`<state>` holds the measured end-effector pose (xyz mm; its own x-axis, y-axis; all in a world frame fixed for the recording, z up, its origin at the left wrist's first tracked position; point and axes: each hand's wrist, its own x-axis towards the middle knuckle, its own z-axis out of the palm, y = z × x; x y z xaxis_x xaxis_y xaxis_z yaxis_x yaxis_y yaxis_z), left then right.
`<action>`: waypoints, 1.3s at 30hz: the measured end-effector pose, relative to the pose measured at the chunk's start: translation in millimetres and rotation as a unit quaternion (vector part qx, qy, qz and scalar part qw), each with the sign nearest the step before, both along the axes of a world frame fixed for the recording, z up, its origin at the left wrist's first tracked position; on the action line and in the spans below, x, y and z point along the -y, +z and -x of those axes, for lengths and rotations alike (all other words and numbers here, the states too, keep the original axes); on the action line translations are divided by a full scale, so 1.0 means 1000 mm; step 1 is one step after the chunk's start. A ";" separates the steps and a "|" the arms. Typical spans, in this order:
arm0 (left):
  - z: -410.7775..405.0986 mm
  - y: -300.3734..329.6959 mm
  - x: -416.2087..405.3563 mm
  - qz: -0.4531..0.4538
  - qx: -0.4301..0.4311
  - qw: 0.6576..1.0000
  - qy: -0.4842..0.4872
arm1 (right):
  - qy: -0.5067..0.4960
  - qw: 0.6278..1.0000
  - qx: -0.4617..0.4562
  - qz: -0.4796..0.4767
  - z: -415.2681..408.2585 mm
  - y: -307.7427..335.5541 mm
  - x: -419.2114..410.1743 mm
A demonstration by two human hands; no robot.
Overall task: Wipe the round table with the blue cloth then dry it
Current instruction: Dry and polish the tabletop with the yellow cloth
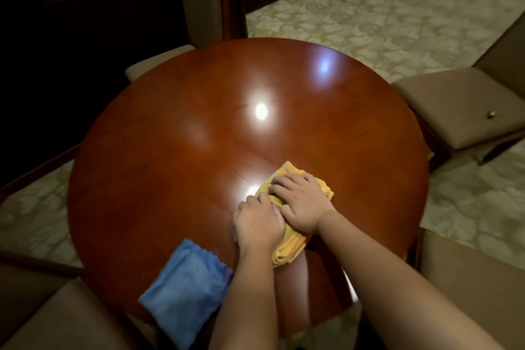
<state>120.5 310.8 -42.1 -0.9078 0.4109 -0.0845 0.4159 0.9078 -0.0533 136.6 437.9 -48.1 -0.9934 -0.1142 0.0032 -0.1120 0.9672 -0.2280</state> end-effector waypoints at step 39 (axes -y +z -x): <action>-0.050 -0.005 0.185 -0.029 0.011 0.999 0.043 | 0.023 0.999 -0.025 0.005 -0.041 -0.017 0.191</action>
